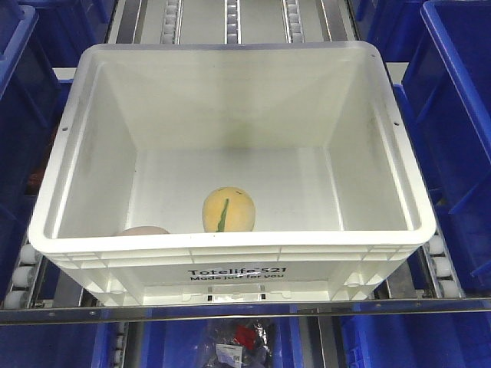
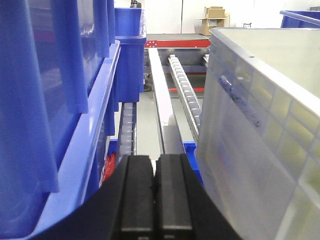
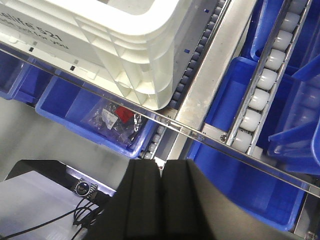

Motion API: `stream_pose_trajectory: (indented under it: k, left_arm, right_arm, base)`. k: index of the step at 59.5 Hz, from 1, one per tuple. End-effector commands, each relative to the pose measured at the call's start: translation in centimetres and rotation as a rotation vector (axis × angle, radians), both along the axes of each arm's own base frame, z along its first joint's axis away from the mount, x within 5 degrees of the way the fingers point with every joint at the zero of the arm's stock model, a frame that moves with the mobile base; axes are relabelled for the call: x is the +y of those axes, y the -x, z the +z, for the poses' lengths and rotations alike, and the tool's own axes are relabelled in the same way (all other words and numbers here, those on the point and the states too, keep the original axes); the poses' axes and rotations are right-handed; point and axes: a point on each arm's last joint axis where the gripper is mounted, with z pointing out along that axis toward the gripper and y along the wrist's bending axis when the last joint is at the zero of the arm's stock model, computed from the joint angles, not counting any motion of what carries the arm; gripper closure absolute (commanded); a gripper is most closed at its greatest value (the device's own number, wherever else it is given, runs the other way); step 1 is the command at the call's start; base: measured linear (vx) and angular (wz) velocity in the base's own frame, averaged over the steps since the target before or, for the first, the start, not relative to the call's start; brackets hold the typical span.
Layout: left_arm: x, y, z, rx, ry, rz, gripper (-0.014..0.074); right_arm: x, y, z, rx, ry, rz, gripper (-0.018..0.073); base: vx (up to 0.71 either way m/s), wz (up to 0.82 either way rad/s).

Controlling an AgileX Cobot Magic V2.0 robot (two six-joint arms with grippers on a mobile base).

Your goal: Place moving items into box and shelve

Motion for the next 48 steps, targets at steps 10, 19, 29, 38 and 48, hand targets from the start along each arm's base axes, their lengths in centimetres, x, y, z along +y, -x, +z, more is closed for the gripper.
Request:
stream_pose_trajectory:
  k: [10,19,29,38,48]
  left_arm:
    - [-0.1,0.0,-0.1,-0.071,0.009,-0.014,0.0619]
    - [-0.1,0.0,-0.1,-0.071,0.009,-0.014,0.0619]
    - [-0.1,0.0,-0.1,-0.071,0.009,-0.014,0.0619]
    - [-0.1,0.0,-0.1,-0.071,0.009,-0.014,0.0619]
    - [-0.1,0.0,-0.1,-0.071,0.009,-0.014,0.0619]
  right_arm:
    - [-0.4,-1.1,0.4,-0.264,-0.041,-0.070,0.0575]
    - [-1.2,-2.1,-3.1,-0.578,-0.037,-0.201,0.0575]
    - [-1.6,-1.4,-7.4,-0.778,-0.140,-0.339,0.0575]
    - [-1.6,-1.2,-10.2,-0.898,-0.208,-0.388,0.0573]
    - [-1.4,-1.3,-12.4,-0.966,-0.260,-0.367,0.0572]
  base:
    - [0.00,0.00]
    - [0.00,0.00]
    - [0.00,0.00]
    - [0.00,0.00]
    - [0.00,0.00]
